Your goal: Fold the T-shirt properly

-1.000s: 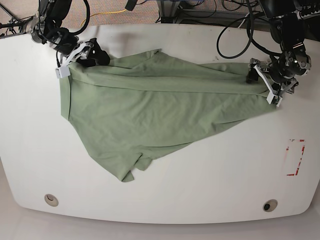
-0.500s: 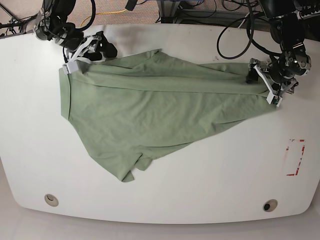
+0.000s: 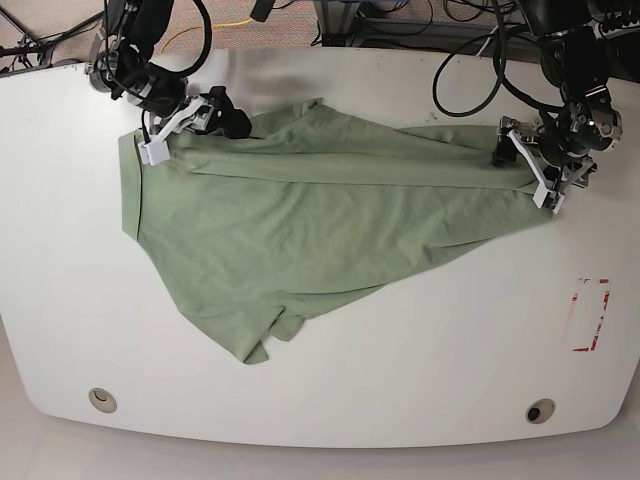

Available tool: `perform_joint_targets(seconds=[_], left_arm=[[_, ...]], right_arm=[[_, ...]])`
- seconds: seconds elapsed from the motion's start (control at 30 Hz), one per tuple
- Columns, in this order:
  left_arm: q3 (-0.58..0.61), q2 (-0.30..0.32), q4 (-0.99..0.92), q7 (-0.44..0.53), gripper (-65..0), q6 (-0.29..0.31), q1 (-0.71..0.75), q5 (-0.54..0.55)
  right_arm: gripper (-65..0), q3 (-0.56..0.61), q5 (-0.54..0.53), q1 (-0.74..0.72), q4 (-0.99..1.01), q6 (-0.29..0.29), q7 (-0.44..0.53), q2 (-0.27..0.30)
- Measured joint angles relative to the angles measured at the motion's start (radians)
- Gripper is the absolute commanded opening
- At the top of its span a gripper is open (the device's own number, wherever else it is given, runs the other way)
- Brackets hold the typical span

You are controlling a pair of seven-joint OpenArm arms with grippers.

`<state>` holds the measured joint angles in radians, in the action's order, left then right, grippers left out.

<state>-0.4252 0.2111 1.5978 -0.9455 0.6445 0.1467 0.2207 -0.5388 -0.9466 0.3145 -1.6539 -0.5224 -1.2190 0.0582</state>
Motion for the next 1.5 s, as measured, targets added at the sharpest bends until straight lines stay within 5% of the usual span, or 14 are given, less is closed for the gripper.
perform_joint_targets(seconds=[0.13,0.33,0.4,1.13,1.5], left_arm=[[0.000,0.000,0.000,0.000,-9.6,0.000,0.000,0.000],[0.000,0.000,0.000,0.000,-9.6,0.000,0.000,0.000],[0.000,0.000,0.000,0.000,-9.6,0.000,0.000,0.000],[0.000,0.000,-0.001,0.000,-9.6,0.000,0.000,0.000],[0.000,0.000,0.010,-0.013,-9.6,0.000,-0.014,-0.008]], right_arm=[[-21.1,0.001,0.001,-0.011,0.001,0.032,0.000,-0.010],[-58.8,0.002,0.037,-0.016,0.008,0.048,-0.004,-0.011],[-65.0,0.002,0.051,-0.011,0.010,0.050,-0.018,-0.011],[-65.0,0.002,0.047,0.187,-0.233,0.047,-0.038,-0.011],[-65.0,-0.006,-0.250,0.259,-0.268,0.044,-0.038,0.063]])
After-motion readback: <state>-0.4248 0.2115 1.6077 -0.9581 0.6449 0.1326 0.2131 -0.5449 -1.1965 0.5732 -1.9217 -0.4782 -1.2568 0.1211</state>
